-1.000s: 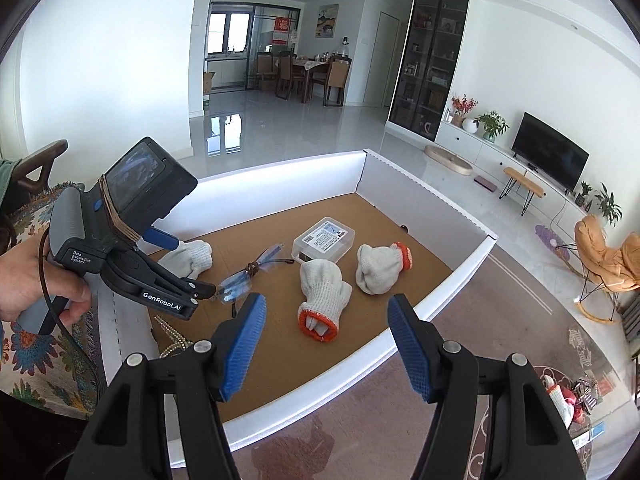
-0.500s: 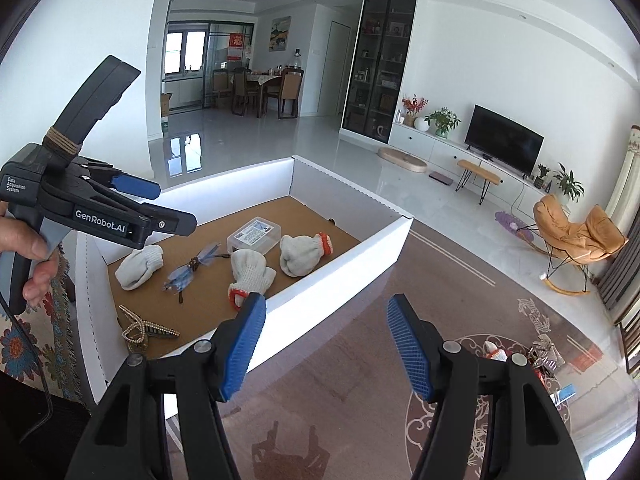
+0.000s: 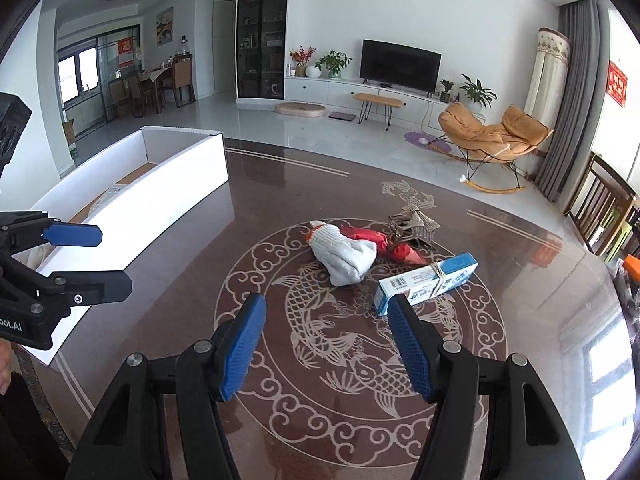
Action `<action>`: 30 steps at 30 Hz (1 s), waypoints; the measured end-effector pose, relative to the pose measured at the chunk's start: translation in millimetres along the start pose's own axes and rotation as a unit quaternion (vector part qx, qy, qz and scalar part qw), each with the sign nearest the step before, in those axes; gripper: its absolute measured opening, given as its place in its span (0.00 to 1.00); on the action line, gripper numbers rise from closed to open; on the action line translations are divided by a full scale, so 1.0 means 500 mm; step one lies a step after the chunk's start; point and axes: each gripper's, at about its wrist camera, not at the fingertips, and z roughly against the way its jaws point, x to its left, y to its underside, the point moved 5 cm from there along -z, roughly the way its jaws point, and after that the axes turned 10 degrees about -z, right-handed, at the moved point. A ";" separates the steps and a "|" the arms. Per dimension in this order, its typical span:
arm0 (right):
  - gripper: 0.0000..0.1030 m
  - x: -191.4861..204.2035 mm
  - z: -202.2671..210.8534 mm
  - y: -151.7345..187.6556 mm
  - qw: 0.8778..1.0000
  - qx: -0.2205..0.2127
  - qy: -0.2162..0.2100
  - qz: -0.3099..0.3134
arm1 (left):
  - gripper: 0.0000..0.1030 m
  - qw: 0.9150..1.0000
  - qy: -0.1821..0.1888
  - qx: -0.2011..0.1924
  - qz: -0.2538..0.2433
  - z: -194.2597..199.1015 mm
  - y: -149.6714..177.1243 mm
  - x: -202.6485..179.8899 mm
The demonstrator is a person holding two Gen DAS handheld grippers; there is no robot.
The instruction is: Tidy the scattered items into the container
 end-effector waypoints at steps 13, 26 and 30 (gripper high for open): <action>0.63 -0.264 -0.070 0.121 0.993 0.063 0.070 -0.067 | 0.86 1.000 -0.010 0.019 -0.021 -0.202 0.034 -0.150; 0.63 -0.256 -0.129 0.161 0.992 0.082 0.064 -0.072 | 1.00 0.998 -0.051 0.012 -0.043 -0.231 0.018 -0.158; 0.63 -0.261 -0.134 0.168 0.992 0.079 0.057 -0.082 | 1.00 0.998 -0.056 0.011 -0.035 -0.236 0.014 -0.150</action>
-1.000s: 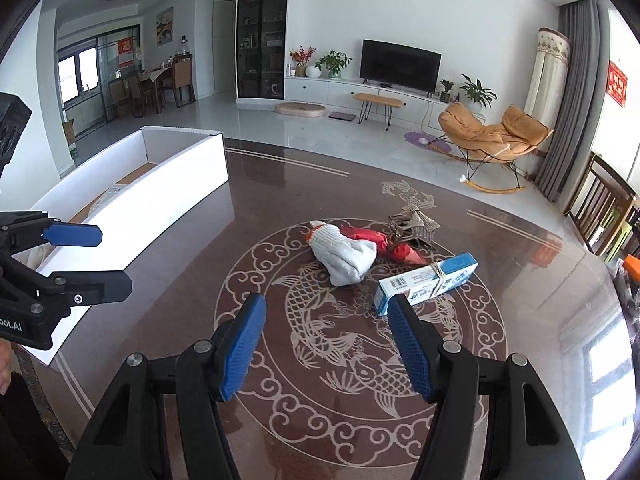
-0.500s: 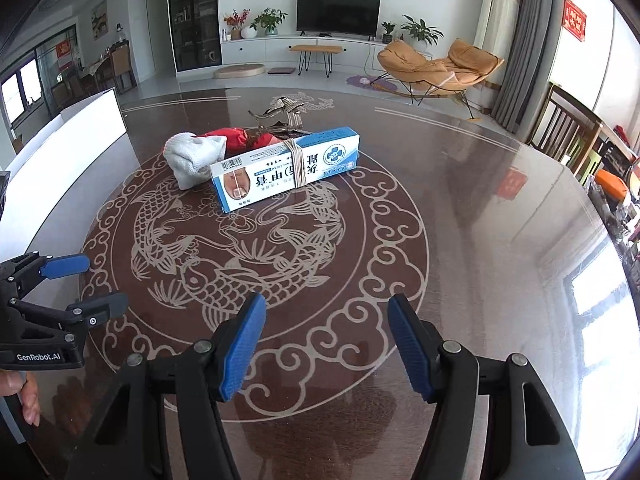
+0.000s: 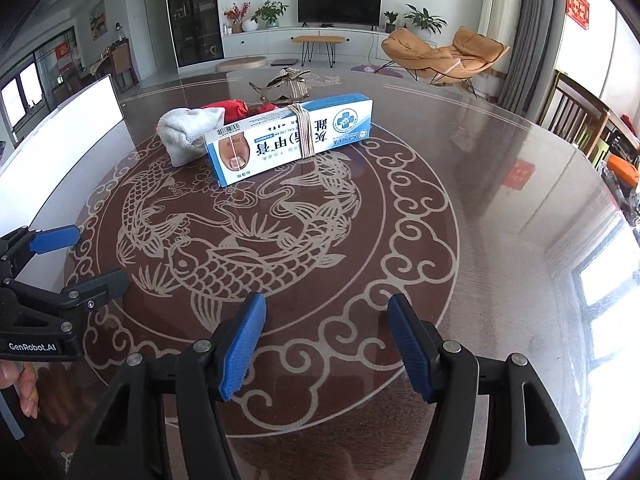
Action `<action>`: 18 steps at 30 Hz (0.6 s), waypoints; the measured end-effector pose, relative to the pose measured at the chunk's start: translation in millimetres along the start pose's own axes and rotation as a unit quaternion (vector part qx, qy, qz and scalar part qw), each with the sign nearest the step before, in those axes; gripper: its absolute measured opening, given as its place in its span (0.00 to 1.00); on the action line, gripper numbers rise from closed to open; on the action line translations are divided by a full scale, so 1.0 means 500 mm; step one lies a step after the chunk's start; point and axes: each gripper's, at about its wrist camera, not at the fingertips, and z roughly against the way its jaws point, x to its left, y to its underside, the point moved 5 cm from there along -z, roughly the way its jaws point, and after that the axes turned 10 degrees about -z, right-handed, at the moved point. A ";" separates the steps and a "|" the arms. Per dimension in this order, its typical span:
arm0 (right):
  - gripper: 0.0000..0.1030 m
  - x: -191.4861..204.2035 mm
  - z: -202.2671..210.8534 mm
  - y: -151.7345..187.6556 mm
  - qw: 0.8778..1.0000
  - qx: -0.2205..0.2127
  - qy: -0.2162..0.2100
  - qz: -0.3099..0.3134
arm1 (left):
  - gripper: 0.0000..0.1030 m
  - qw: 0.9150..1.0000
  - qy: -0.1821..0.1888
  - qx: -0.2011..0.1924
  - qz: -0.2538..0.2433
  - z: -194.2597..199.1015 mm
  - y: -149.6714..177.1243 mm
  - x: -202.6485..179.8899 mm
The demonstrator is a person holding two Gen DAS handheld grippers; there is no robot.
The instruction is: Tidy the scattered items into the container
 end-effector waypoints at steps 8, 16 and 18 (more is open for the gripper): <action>0.63 0.000 -0.007 -0.010 1.000 -0.008 -0.002 -0.006 | 1.00 1.000 -0.006 -0.003 0.009 -0.003 -0.003 0.002; 0.64 0.001 -0.008 -0.011 1.000 -0.008 -0.002 -0.007 | 1.00 1.000 -0.006 -0.004 0.011 -0.005 -0.002 0.005; 0.64 0.002 -0.008 -0.011 1.000 -0.008 -0.002 -0.007 | 1.00 1.000 -0.006 -0.004 0.011 -0.005 -0.002 0.006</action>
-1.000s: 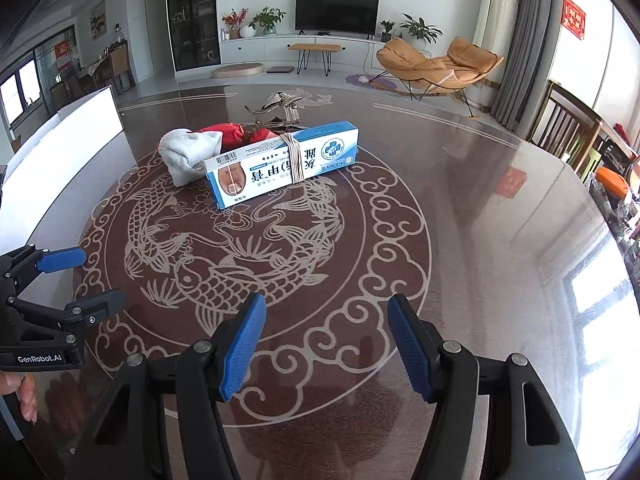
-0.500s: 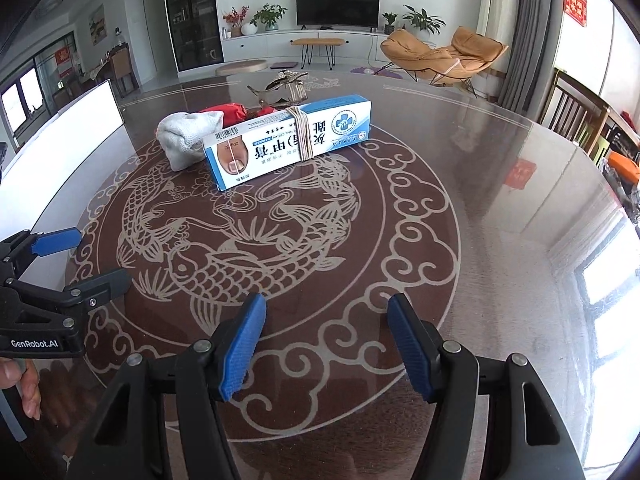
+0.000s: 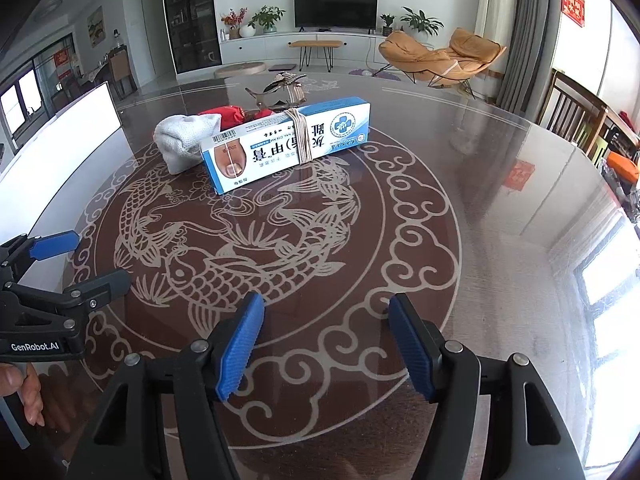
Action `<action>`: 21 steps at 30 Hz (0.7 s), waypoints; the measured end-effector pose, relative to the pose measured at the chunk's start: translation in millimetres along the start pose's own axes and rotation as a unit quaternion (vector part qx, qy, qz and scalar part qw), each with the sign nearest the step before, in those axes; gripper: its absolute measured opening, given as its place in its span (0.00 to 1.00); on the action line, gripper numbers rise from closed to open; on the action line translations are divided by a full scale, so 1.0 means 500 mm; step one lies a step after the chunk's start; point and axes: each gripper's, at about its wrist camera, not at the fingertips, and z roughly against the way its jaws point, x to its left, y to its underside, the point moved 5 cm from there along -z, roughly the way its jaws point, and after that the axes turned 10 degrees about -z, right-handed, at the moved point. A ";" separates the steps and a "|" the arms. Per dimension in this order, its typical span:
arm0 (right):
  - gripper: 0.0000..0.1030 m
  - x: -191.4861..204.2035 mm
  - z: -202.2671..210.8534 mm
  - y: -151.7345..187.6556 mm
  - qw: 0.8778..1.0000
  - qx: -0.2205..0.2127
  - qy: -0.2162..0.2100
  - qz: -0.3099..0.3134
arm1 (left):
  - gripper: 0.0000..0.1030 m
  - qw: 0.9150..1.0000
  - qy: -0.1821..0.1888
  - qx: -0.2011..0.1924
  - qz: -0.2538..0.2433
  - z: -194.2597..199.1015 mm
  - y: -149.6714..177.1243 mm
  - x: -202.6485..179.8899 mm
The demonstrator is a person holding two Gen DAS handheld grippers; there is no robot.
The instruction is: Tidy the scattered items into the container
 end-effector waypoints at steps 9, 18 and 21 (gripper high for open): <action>0.65 0.000 0.000 0.000 1.000 0.000 0.000 0.000 | 1.00 1.000 0.000 0.000 0.000 0.001 0.002 -0.001; 0.65 0.000 0.000 0.000 1.000 0.000 0.000 0.000 | 1.00 1.000 0.000 0.000 0.000 0.001 0.003 -0.001; 0.65 0.000 0.000 0.000 1.000 0.000 0.000 0.000 | 1.00 1.000 0.000 0.000 0.000 0.001 0.003 -0.001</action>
